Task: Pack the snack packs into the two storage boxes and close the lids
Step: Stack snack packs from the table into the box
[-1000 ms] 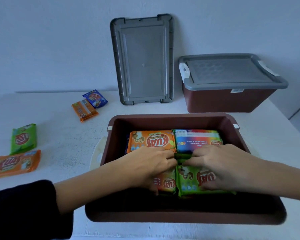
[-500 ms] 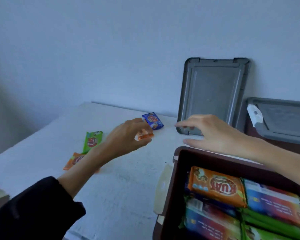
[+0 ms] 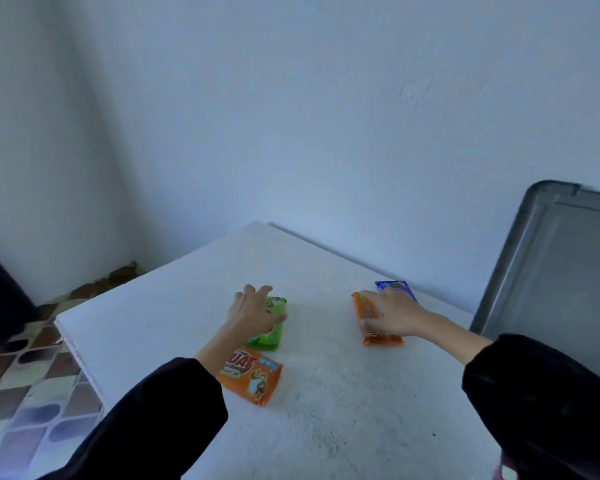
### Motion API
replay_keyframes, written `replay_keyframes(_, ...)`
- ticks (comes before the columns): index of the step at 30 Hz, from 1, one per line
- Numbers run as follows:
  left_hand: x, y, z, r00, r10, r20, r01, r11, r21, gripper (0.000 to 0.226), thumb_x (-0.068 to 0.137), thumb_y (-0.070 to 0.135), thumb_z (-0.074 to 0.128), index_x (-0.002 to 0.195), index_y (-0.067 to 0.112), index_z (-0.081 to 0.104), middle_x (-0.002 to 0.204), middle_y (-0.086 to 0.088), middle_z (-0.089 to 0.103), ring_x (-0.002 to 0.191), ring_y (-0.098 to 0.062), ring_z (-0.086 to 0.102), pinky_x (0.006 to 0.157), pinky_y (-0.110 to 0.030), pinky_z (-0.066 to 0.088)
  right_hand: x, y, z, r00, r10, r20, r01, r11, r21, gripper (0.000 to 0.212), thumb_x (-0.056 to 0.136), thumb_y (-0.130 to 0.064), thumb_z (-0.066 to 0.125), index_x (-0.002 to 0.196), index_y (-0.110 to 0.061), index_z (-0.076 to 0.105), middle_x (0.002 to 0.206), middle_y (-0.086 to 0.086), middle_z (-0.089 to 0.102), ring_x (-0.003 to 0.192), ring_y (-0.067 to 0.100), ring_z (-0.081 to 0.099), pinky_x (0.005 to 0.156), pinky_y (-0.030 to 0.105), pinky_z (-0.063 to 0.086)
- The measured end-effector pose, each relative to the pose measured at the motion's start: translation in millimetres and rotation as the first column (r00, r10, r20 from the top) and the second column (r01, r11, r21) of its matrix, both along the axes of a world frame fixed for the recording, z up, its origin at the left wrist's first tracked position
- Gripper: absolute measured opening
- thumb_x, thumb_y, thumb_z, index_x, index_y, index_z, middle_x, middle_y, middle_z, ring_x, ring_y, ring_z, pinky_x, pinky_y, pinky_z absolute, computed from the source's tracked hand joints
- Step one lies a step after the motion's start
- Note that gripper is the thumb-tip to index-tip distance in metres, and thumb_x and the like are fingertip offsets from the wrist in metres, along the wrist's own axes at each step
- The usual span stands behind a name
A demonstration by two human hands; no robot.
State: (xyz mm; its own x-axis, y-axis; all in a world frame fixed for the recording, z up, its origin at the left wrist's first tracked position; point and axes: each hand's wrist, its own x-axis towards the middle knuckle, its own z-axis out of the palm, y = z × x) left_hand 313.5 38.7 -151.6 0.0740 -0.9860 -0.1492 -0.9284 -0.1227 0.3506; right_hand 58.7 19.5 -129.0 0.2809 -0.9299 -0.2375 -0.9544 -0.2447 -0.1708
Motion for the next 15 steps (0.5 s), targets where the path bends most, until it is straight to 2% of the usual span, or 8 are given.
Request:
replay_keyframes(3, -5.6, -5.6, -9.6, 0.996, -0.002, 0.093, -0.008, 0.995, 0.098, 0.079, 0.082, 0.055, 0.057, 0.142, 0.015, 0.027, 0.141, -0.016, 0.036, 0.131, -0.033, 0.031, 0.103, -0.043, 0.036, 3.5, -14.6, -25.4, 0.994, -0.063, -0.084, 0.064, 0.998, 0.006, 0.073, 0.086, -0.054, 0.048, 0.145, -0.025, 0.017, 0.150, 0.018, 0.019, 0.137, 0.040, 0.021, 0.107, 0.043, 0.032)
replay_keyframes(6, -10.8, -7.5, -12.2, 0.992, -0.059, 0.115, 0.051, 0.996, 0.079, 0.074, 0.083, 0.044, 0.061, 0.143, 0.017, 0.027, 0.143, -0.014, 0.035, 0.132, -0.032, 0.030, 0.104, -0.042, 0.034, 7.8, -12.5, -34.4, 0.987, -0.062, -0.147, 0.056, 0.997, -0.043, 0.065, 0.091, -0.042, 0.044, 0.146, -0.027, 0.013, 0.152, 0.014, 0.012, 0.138, 0.042, 0.011, 0.106, 0.050, 0.031)
replay_keyframes(8, -10.4, -8.2, -10.2, 0.984, -0.171, 0.046, 0.166, 0.981, 0.097, 0.073, 0.083, 0.032, 0.063, 0.145, 0.020, 0.025, 0.147, -0.010, 0.030, 0.134, -0.029, 0.027, 0.108, -0.043, 0.030, 5.1, -8.3, -31.7, 0.992, 0.007, -0.126, -0.008, 1.000, -0.007, 0.068, 0.087, -0.029, 0.051, 0.145, -0.030, 0.015, 0.150, 0.011, 0.016, 0.136, 0.039, 0.016, 0.105, 0.046, 0.030)
replay_keyframes(10, -10.1, -8.5, -6.8, 0.962, -0.274, 0.006, 0.271, 0.953, 0.135, 0.073, 0.083, 0.028, 0.065, 0.145, 0.024, 0.026, 0.149, -0.007, 0.028, 0.135, -0.027, 0.026, 0.110, -0.042, 0.028, -0.8, -2.7, -29.8, 0.995, 0.072, -0.075, -0.067, 0.996, 0.062, 0.077, 0.080, -0.021, 0.059, 0.144, -0.035, 0.018, 0.141, 0.009, 0.025, 0.131, 0.032, 0.025, 0.103, 0.038, 0.032)
replay_keyframes(13, -15.2, -6.9, -4.0, 0.958, -0.281, 0.060, 0.271, 0.953, 0.136, 0.074, 0.080, 0.041, 0.067, 0.143, 0.028, 0.030, 0.142, -0.007, 0.036, 0.132, -0.026, 0.032, 0.104, -0.040, 0.034, -5.9, 8.7, -32.8, 0.994, 0.099, -0.037, -0.096, 0.992, 0.085, 0.079, 0.078, -0.031, 0.064, 0.142, -0.039, 0.019, 0.133, 0.013, 0.031, 0.123, 0.033, 0.036, 0.103, 0.036, 0.036)
replay_keyframes(15, -18.9, -5.5, -4.9, 0.966, -0.244, 0.085, 0.239, 0.969, 0.067, 0.072, 0.077, 0.039, 0.071, 0.140, 0.028, 0.038, 0.132, -0.007, 0.047, 0.124, -0.024, 0.041, 0.095, -0.036, 0.041, -5.7, 13.8, -34.6, 0.995, 0.101, -0.024, -0.100, 0.994, 0.033, 0.075, 0.079, -0.038, 0.065, 0.142, -0.039, 0.024, 0.128, 0.015, 0.040, 0.116, 0.032, 0.044, 0.098, 0.035, 0.039)
